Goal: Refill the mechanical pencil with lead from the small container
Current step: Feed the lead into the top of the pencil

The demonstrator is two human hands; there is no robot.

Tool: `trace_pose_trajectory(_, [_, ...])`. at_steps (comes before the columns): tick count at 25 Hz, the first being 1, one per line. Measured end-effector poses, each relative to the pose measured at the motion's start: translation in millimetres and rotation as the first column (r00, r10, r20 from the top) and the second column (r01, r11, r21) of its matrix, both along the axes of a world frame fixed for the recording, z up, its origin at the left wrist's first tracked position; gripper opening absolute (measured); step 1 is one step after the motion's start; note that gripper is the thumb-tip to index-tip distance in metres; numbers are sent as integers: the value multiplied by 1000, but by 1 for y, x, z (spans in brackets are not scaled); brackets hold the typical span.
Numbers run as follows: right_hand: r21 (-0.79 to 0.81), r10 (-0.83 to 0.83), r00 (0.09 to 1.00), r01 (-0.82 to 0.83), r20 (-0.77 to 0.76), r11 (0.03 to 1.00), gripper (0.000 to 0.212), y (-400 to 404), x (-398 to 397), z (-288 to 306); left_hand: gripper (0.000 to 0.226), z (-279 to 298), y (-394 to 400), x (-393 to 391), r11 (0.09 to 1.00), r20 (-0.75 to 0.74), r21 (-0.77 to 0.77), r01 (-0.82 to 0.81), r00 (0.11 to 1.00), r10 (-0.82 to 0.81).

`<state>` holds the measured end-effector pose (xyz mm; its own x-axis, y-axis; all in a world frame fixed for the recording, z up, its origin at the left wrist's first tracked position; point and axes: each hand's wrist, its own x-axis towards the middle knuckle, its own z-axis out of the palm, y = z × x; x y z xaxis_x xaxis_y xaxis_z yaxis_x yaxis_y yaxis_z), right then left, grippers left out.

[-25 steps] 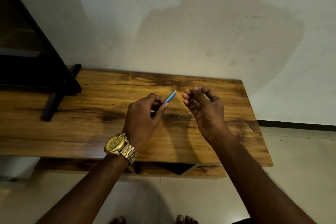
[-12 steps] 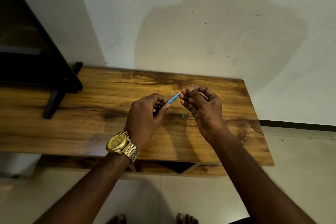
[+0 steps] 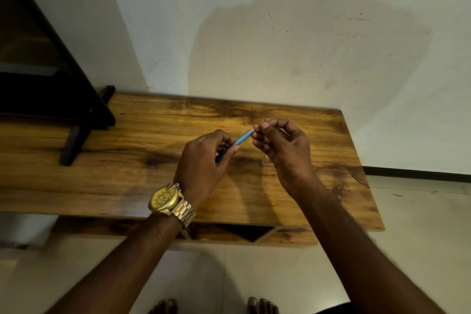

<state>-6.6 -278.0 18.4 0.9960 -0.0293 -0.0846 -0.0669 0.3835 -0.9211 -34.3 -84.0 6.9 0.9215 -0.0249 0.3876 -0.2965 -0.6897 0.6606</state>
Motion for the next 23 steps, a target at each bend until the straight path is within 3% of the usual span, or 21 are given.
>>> trace_pose_trajectory(9, [36,-8,1000,9,-19,999,5,0,1,-1,18,2,1,0,1000,6,19,2,1000,-2])
trace_pose_trajectory(17, [-146,37,998,-29,49,989,8,-3,1,-5,17,2,0,-1,1000,18,19,3,1000,-3])
trace_pose_trajectory(23, [-260,95,994,-79,50,962,14,-8,2,-5,14,-1,-8,-4,986,-106,-168,-19,994,1])
